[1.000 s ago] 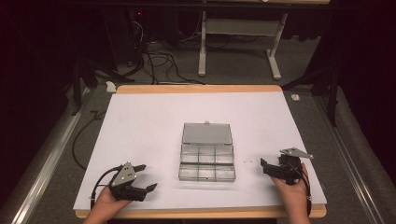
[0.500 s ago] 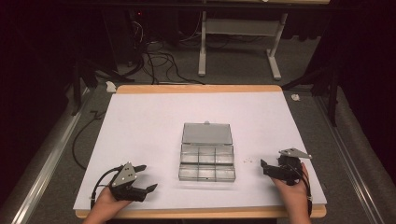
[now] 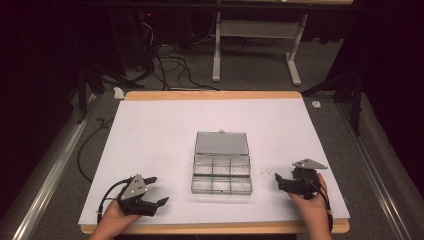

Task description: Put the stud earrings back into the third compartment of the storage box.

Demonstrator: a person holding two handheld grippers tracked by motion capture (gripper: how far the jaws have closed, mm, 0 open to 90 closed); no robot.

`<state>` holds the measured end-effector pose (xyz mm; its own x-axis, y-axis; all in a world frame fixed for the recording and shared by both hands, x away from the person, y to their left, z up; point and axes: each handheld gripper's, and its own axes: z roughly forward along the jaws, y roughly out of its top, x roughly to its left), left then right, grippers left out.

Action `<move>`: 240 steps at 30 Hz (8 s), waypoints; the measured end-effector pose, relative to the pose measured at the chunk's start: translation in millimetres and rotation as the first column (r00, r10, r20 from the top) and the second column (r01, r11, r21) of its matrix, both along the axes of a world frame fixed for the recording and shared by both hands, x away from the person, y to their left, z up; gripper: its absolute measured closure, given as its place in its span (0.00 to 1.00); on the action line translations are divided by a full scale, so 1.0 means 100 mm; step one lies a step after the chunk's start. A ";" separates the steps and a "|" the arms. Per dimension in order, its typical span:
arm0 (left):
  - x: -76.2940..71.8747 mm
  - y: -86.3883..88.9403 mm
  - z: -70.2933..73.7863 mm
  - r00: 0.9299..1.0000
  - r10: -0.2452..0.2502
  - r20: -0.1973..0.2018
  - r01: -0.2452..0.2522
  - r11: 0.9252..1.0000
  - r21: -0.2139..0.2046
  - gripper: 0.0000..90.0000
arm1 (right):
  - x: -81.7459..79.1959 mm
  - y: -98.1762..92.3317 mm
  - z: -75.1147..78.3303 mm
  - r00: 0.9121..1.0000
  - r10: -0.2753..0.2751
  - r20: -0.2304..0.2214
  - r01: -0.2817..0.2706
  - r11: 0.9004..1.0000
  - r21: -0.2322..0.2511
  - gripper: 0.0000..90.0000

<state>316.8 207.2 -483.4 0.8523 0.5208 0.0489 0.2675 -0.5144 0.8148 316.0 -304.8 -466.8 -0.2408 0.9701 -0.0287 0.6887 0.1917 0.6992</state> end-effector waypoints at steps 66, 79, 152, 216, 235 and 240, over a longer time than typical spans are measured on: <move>-0.01 0.02 0.01 1.000 -0.012 0.010 0.012 1.000 -0.021 0.21 | 0.12 0.24 0.31 0.915 0.097 -0.391 -0.122 0.992 -0.039 0.56; -0.01 0.01 0.00 1.000 -0.023 0.005 0.023 1.000 -0.013 0.21 | 0.25 0.28 0.36 0.876 0.114 -0.470 -0.160 0.985 -0.058 0.67; 0.00 0.01 0.00 0.999 -0.036 -0.006 0.036 0.999 -0.006 0.21 | 0.77 0.66 0.65 0.820 0.191 -0.539 -0.260 0.964 -0.054 0.96; 0.01 0.01 0.00 0.999 -0.043 -0.016 0.043 0.999 -0.012 0.21 | 1.00 1.45 0.32 0.760 0.300 -0.577 -0.395 0.918 -0.042 0.96; 0.01 0.00 0.00 0.999 -0.039 -0.016 0.039 0.999 -0.004 0.21 | 0.89 1.35 0.66 0.795 0.307 -0.523 -0.384 0.922 -0.043 0.87; 0.01 0.00 0.00 0.999 -0.038 -0.016 0.038 0.999 -0.003 0.21 | 0.84 1.19 0.77 0.813 0.289 -0.505 -0.364 0.930 -0.052 0.87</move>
<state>317.5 206.9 -483.4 0.8723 0.4879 0.0334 0.2611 -0.5223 0.8118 400.5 -185.8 -390.2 -0.5616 0.8261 0.0462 0.8083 0.5359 0.2441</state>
